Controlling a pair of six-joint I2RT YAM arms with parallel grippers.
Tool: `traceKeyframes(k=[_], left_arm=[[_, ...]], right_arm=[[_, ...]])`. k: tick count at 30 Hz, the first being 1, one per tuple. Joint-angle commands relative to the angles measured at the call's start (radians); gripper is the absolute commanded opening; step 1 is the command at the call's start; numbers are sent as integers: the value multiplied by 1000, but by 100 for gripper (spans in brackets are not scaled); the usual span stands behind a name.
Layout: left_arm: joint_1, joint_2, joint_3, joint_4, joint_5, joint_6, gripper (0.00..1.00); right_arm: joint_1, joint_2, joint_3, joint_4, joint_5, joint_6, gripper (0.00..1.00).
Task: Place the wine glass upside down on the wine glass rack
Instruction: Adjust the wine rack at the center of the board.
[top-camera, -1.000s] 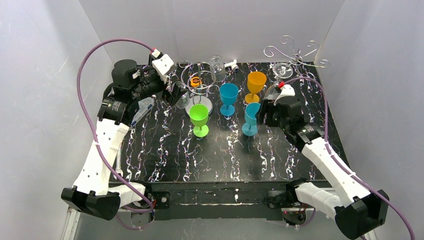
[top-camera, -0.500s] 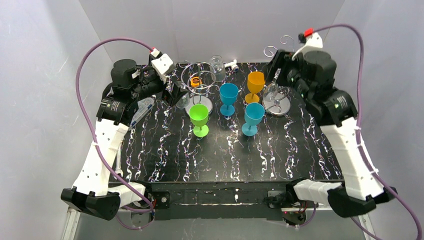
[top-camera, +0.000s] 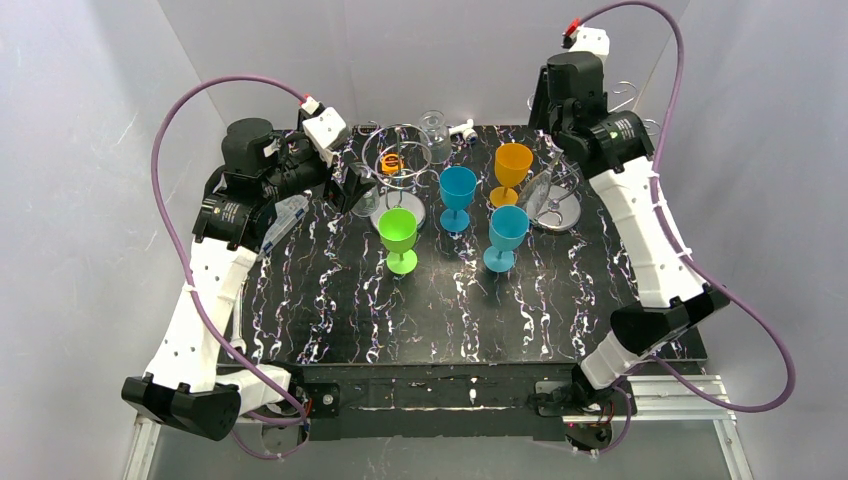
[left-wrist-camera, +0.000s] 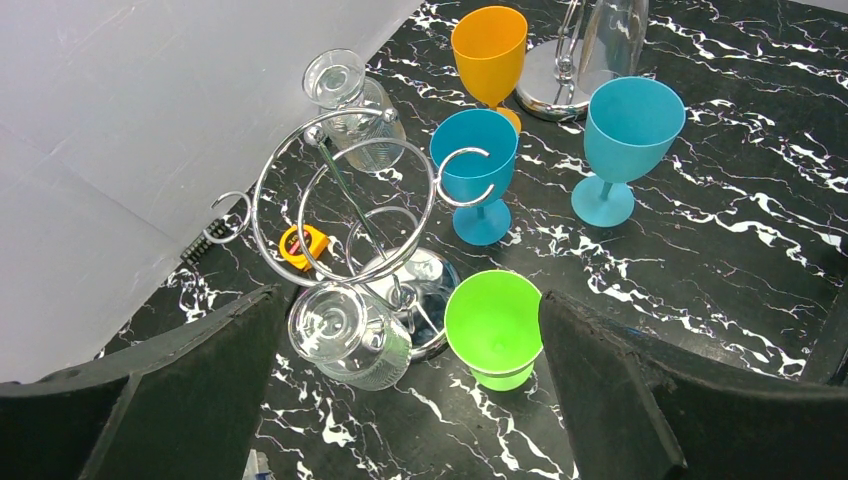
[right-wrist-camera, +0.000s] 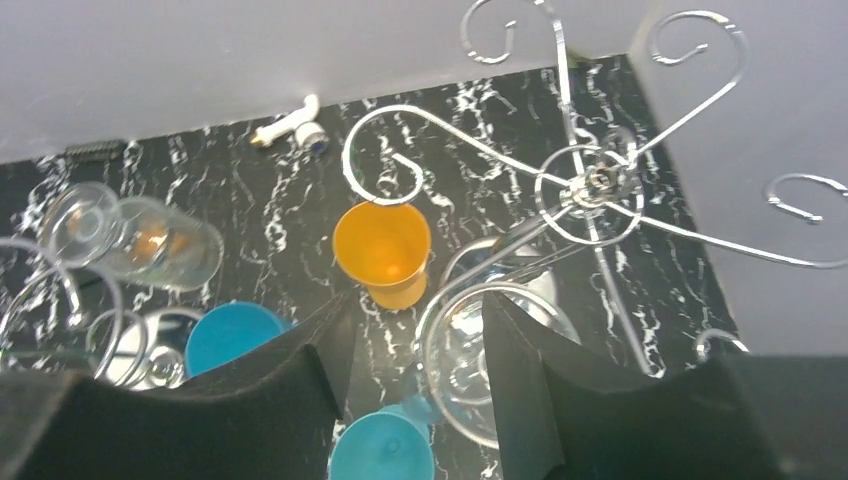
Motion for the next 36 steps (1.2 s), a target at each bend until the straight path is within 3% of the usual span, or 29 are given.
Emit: traceKeyframes(k=[1, 14, 28, 36], left_arm=[[5, -36, 5, -3, 14, 6, 98], [4, -36, -3, 8, 14, 4, 98], [4, -27, 5, 4, 13, 16, 98], [4, -20, 31, -8, 13, 8, 98]], right_arm=[[-27, -1, 90, -2, 137, 10, 56], [-141, 6, 22, 33, 138, -53, 51], [-280, 31, -40, 130, -180, -79, 39], [-318, 14, -94, 175, -243, -87, 32]])
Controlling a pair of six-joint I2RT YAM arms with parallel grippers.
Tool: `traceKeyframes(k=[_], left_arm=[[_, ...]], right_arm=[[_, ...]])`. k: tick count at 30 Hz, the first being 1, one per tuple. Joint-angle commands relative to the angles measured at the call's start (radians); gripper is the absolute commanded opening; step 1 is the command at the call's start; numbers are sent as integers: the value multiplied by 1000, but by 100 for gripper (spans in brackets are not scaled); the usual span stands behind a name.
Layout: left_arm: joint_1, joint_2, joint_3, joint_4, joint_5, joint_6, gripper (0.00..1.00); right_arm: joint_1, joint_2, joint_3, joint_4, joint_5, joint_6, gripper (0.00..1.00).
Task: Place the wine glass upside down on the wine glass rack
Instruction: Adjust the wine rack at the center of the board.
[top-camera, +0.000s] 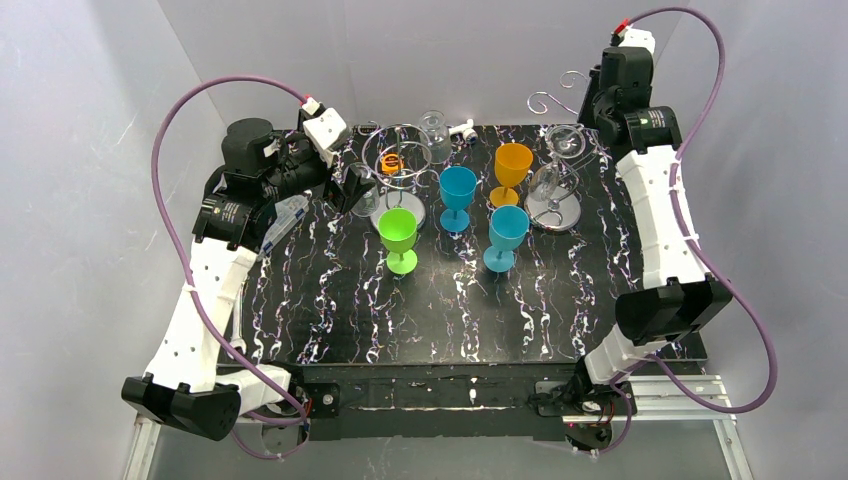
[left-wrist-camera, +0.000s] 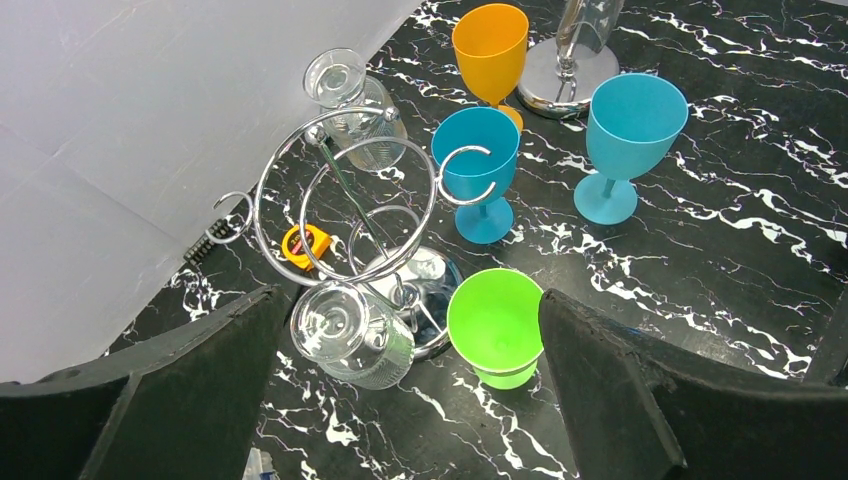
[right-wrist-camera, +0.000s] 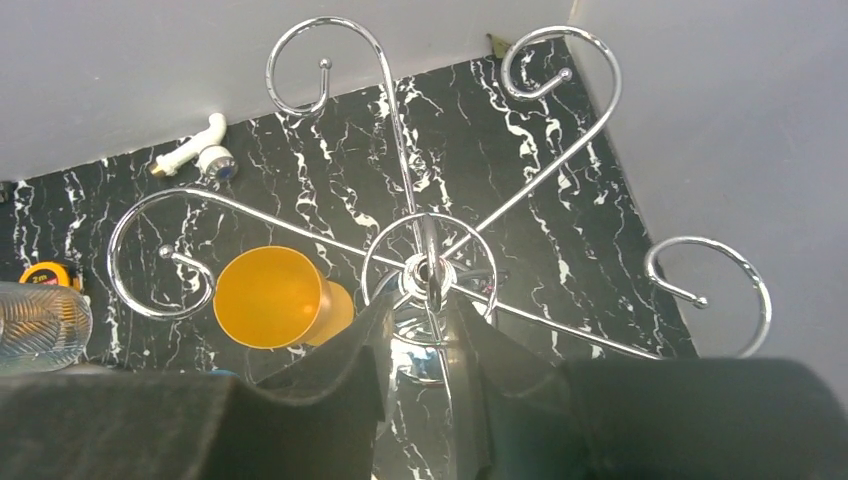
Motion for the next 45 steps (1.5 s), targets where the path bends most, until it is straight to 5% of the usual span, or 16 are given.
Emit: traceKeyframes(k=[1, 6, 15, 21, 31, 45], left_arm=[[4, -19, 33, -7, 13, -4, 98], [5, -18, 48, -22, 10, -7, 98], [5, -11, 71, -39, 9, -16, 98], [4, -15, 68, -42, 9, -17, 98], [5, -21, 61, -44, 6, -11, 98], [4, -35, 26, -48, 22, -8, 98]], right_arm=[[-28, -18, -17, 83, -59, -13, 31], [-46, -38, -63, 153, -107, -51, 27], [-46, -76, -125, 231, -119, -102, 38], [-47, -63, -116, 265, -112, -108, 30], [-46, -89, -130, 283, -128, -7, 2], [32, -136, -73, 219, 69, 21, 1]])
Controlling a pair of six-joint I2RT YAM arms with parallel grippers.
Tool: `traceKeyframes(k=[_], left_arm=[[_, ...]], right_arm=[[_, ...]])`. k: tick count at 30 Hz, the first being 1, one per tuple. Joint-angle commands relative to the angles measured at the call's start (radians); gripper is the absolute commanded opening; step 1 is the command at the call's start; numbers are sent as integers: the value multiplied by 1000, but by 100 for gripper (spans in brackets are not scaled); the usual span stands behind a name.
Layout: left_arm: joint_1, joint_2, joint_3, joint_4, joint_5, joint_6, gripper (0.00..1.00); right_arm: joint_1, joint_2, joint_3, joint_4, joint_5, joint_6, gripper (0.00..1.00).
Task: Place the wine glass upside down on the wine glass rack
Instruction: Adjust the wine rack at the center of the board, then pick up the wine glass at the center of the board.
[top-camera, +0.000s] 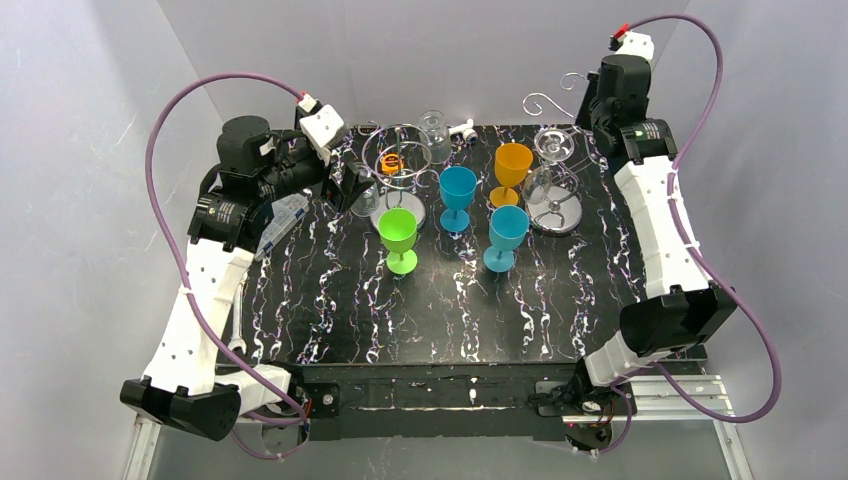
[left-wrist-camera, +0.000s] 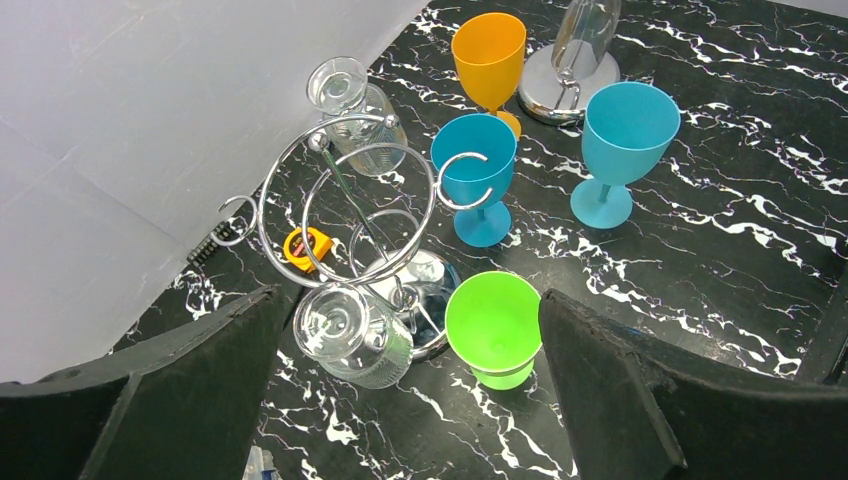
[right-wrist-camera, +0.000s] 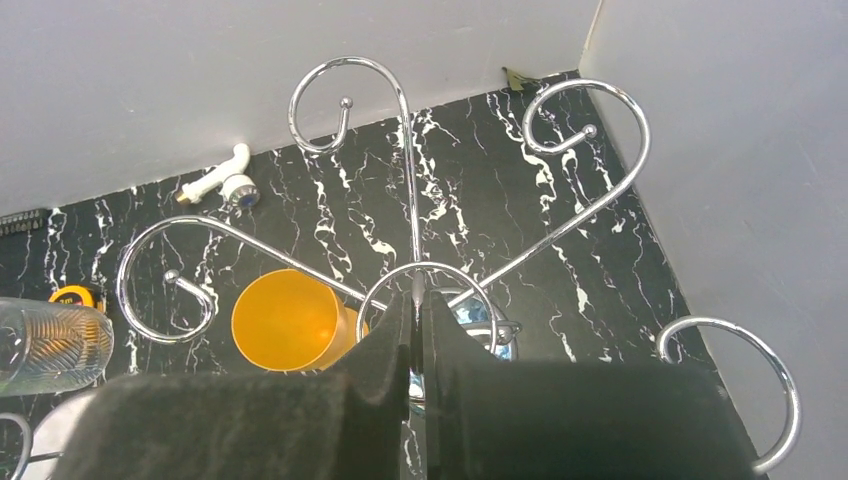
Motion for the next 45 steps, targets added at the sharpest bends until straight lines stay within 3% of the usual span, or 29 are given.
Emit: traceKeyframes(k=[1, 7, 14, 21, 33, 35, 40, 45], left_arm=[[5, -36, -18, -22, 28, 2, 98], [-10, -50, -86, -83, 83, 14, 97], [-106, -46, -174, -186, 112, 162, 99], [-194, 34, -209, -222, 43, 314, 99], [-252, 176, -209, -183, -77, 429, 96], [-260, 189, -215, -167, -85, 443, 90], [-284, 223, -222, -156, -95, 482, 81], [-308, 262, -223, -154, -110, 519, 69]], right_arm=[[34, -75, 72, 43, 102, 22, 1], [36, -81, 53, 19, 157, 41, 1], [36, -50, 132, -43, 197, 82, 1], [36, -46, 165, -75, 212, 91, 1], [36, -45, 96, -73, 208, 87, 2], [36, -53, 86, -69, 202, 87, 9], [36, -75, 74, -77, 177, 95, 46], [36, -105, 73, -84, 166, 87, 60]])
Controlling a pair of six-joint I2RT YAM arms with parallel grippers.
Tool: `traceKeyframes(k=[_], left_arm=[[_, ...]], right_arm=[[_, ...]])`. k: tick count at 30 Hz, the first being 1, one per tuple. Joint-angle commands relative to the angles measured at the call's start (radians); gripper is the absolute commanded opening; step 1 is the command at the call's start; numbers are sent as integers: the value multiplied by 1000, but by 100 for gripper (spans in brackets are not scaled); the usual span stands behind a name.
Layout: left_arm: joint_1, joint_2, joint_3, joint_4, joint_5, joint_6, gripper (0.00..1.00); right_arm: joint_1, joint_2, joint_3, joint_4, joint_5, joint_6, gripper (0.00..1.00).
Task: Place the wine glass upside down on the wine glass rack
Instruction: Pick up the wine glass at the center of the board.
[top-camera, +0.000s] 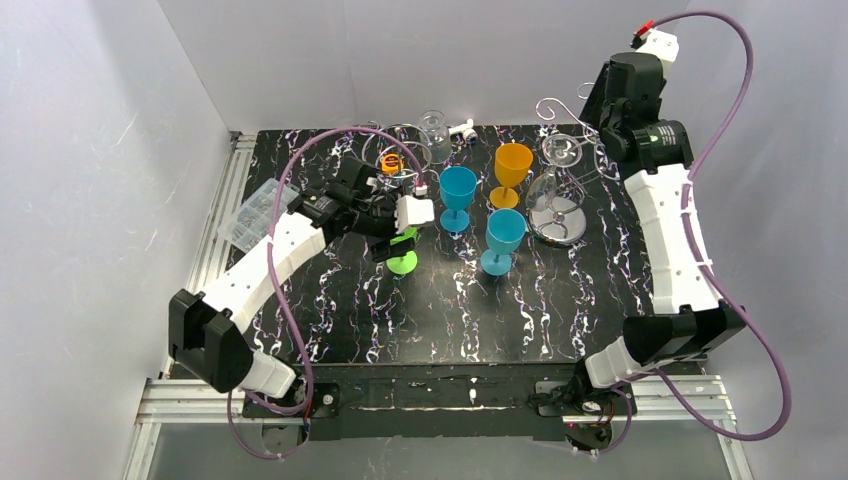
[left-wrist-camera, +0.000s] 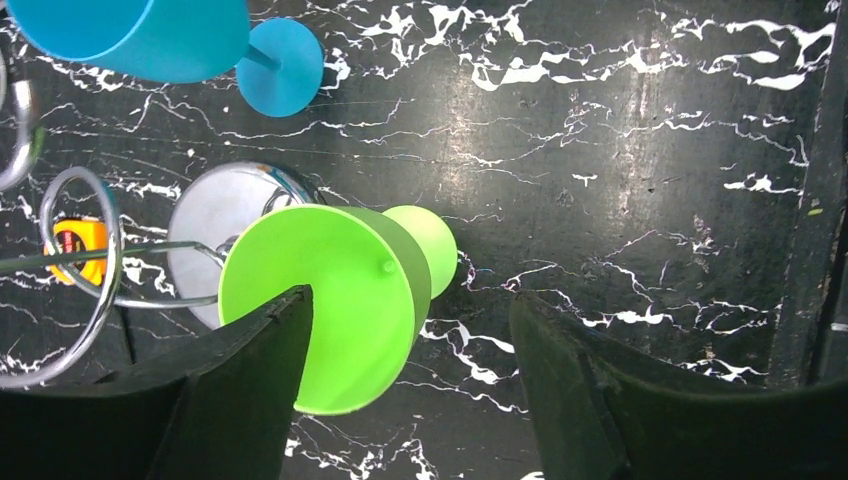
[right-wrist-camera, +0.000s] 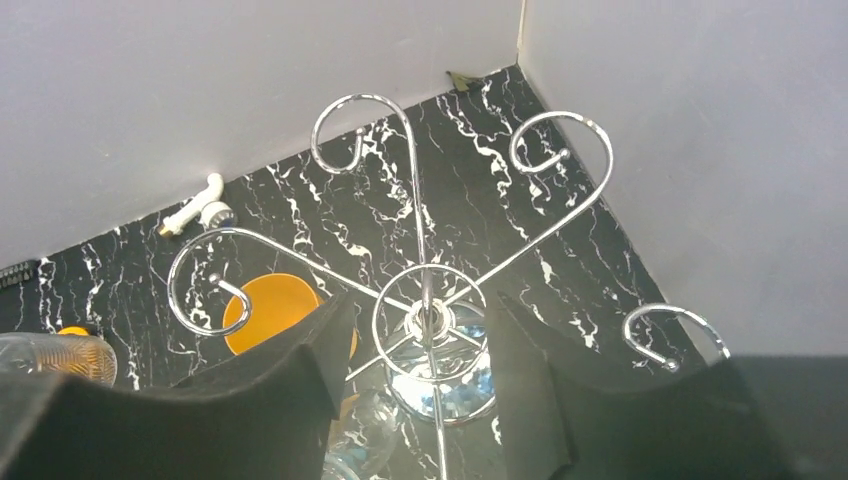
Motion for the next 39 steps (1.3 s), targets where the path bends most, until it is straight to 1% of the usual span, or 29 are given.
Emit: traceKeyframes(k=[1, 5, 9, 12, 14, 15, 21, 26, 30, 32, 34, 37, 39], left_arm=[[-21, 37, -4, -2, -13, 52, 67], [-27, 85, 24, -3, -23, 41, 51], [-31, 107, 32, -3, -34, 40, 39], [-36, 109, 31, -7, -40, 39, 21], [-38, 103, 34, -17, -41, 35, 6], [-39, 96, 40, -24, -41, 29, 0], [-58, -29, 145, -128, 18, -43, 0], [-80, -160, 321, -213, 132, -183, 0], [-81, -237, 453, -203, 263, -267, 0], [-82, -265, 502, -160, 297, -292, 0], [-84, -297, 519, -95, 300, -253, 0], [-84, -365, 429, 86, 243, -94, 0], [-85, -415, 320, 276, 193, 44, 0]], right_arm=[[6, -70, 8, 50, 0, 4, 62], [7, -99, 20, 37, -27, 19, 66], [6, -129, 42, 15, -38, 28, 69], [6, -159, 52, -2, -74, 56, 72], [6, -180, 47, -10, -116, 81, 73], [6, -190, 44, -16, -134, 94, 73], [6, -238, 43, -44, -208, 129, 74], [6, -233, 103, -49, -310, 177, 78], [6, -231, 130, -16, -413, 244, 86], [6, -236, 135, 27, -476, 284, 91], [6, -236, 147, 58, -533, 331, 97], [6, -241, 140, 145, -659, 436, 98], [6, -254, 85, 250, -742, 533, 98]])
